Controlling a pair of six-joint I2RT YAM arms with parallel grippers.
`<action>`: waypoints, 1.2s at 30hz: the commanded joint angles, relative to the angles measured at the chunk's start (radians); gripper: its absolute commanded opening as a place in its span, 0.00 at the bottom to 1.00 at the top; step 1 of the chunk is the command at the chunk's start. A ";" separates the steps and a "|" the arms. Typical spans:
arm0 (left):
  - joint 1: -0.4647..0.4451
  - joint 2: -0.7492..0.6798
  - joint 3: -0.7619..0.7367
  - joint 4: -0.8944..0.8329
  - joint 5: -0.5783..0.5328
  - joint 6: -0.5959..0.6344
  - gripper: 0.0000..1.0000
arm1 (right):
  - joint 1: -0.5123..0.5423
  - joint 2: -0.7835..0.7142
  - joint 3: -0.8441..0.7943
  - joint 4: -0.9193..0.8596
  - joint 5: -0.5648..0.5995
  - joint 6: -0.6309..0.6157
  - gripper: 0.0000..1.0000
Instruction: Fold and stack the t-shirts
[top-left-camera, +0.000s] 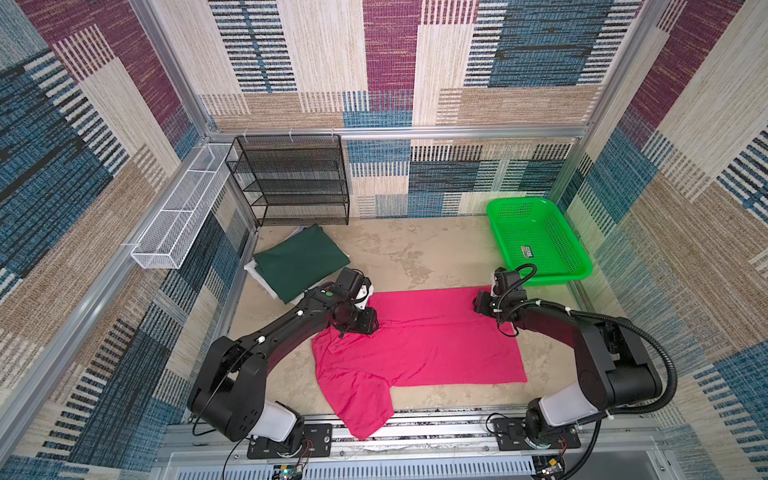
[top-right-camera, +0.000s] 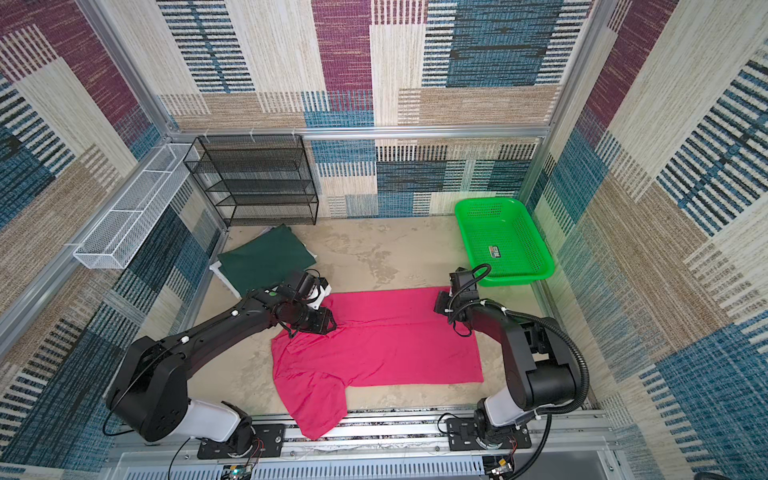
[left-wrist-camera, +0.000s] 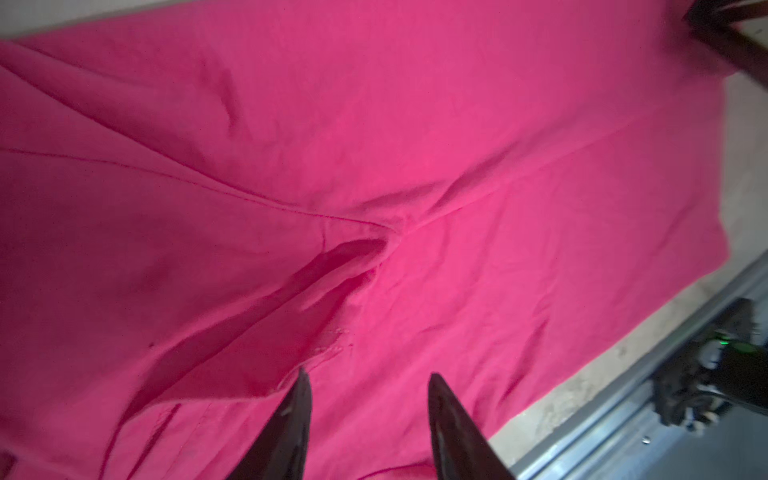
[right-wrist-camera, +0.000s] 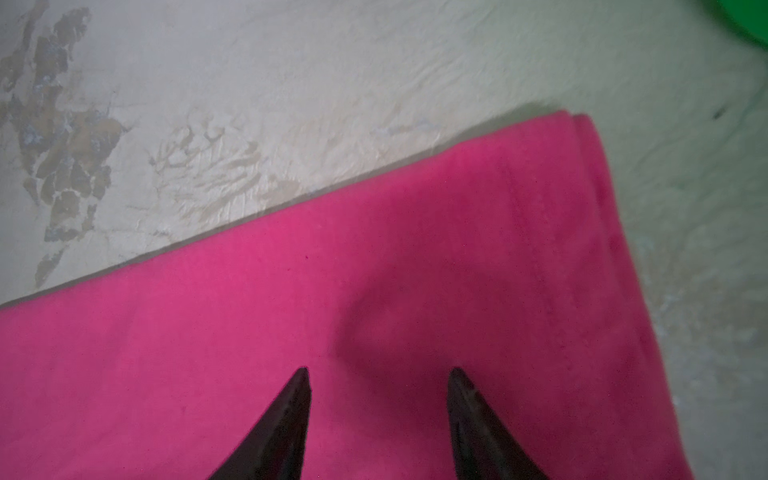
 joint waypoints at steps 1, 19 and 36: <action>-0.021 0.015 0.021 -0.092 -0.142 0.076 0.50 | 0.001 0.001 -0.002 -0.001 0.002 -0.008 0.55; -0.215 0.257 0.194 -0.237 -0.427 0.266 0.53 | 0.001 0.012 -0.010 0.004 -0.011 -0.004 0.55; -0.280 0.316 0.242 -0.314 -0.567 0.253 0.09 | 0.001 0.022 -0.006 0.001 -0.018 -0.007 0.55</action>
